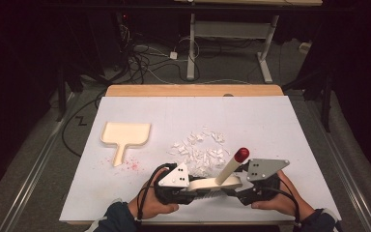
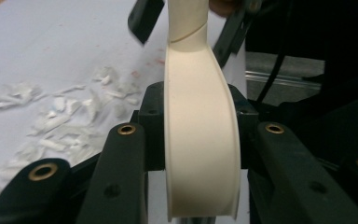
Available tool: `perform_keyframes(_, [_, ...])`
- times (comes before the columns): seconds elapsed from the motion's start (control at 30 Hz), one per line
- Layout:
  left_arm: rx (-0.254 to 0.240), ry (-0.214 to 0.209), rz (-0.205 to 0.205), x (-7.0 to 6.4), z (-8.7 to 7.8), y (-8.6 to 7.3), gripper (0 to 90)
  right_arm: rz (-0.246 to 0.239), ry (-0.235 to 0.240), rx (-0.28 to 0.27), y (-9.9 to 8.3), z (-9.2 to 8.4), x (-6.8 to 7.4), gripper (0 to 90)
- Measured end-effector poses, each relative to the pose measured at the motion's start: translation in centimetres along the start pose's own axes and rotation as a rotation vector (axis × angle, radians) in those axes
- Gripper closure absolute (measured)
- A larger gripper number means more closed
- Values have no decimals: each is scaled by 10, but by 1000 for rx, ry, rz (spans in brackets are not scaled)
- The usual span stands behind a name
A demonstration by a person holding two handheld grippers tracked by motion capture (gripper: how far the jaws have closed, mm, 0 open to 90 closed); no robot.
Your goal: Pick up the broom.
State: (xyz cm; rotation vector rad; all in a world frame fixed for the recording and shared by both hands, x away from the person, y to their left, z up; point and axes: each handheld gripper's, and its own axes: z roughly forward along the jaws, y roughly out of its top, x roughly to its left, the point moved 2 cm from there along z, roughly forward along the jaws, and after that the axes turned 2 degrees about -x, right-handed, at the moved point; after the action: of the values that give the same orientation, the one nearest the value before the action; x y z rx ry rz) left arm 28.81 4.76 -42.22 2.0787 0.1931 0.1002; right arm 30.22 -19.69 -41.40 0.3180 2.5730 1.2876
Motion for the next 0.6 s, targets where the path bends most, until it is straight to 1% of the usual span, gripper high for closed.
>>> perform_keyframes(0.03, [1,-7,7,0,1,0,648,-4,29,11,-2,4,1,390])
perform_keyframes(0.07, [1,-7,7,0,1,0,648,-1,64,15,-3,7,2,446])
perform_keyframes(0.1, [6,-10,13,-1,2,0,648,-1,64,15,-3,7,2,446])
perform_keyframes(0.13, [10,-10,13,-1,3,0,647,-10,103,9,-4,11,3,505])
perform_keyframes(0.17, [4,-20,9,0,4,0,647,-10,103,9,-4,11,3,505])
perform_keyframes(0.2, [-9,-42,-7,3,5,-2,646,0,135,-8,-5,12,3,526])
perform_keyframes(0.23, [-9,-42,-7,3,5,-2,643,0,135,-8,-5,12,3,526])
perform_keyframes(0.27, [-12,-49,-6,4,5,-2,631,4,159,-14,-5,11,3,574])
perform_keyframes(0.3, [-28,-53,-6,5,4,-2,615,8,183,-25,-6,10,2,598])
perform_keyframes(0.33, [-28,-53,-6,5,4,-2,595,8,183,-25,-6,10,2,598])
perform_keyframes(0.37, [-31,-53,-6,6,3,-2,595,14,197,-30,-6,10,2,624])
perform_keyframes(0.4, [-35,-62,-5,7,3,-2,573,12,209,-32,-6,9,3,646])
perform_keyframes(0.43, [-39,-60,-3,8,2,-2,563,6,214,-31,-5,9,4,658])
perform_keyframes(0.47, [-42,-39,-2,8,1,-2,535,-3,216,-30,-4,10,5,674])
perform_keyframes(0.5, [-49,-18,-9,9,1,-2,485,-5,209,-21,-4,11,7,685])
perform_keyframes(0.53, [-56,-4,-17,11,0,-3,485,-4,193,-10,-3,12,8,686])
perform_keyframes(0.57, [-60,16,-15,11,-1,-3,458,1,180,-6,-3,13,9,686])
perform_keyframes(0.6, [-46,53,10,11,-3,-2,428,4,175,-7,-3,13,9,686])
